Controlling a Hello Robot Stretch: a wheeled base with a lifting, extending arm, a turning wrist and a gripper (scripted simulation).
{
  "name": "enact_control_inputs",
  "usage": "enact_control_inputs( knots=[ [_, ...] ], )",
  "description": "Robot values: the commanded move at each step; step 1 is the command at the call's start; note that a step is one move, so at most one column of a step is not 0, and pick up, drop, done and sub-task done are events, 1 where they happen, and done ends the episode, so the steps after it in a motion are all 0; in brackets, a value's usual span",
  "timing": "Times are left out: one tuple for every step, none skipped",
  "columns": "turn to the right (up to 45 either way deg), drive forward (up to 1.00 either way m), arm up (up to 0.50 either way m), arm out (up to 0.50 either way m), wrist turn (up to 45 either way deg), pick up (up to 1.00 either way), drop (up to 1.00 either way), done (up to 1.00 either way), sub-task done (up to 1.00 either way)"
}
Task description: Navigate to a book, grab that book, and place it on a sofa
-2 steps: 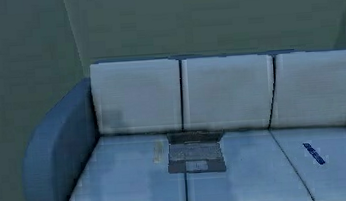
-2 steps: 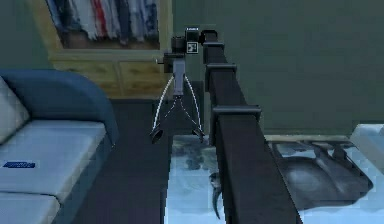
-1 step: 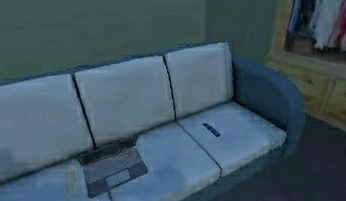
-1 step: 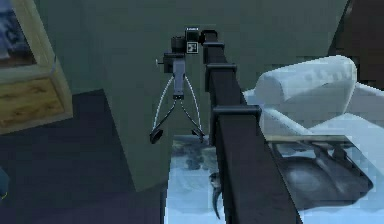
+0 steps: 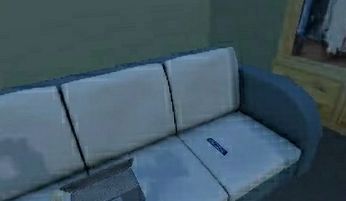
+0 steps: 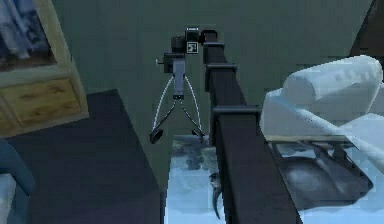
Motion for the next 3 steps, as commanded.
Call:
enact_control_inputs(
  knots=[
    [15.0,0.00,0.00,0.00,0.0,0.00,0.00,0.00,0.00],
    [0.0,0.35,0.00,0.00,0.0,0.00,0.00,0.00,0.00],
    [-45.0,0.00,0.00,0.00,0.0,0.00,0.00,0.00,0.00]
  ],
)
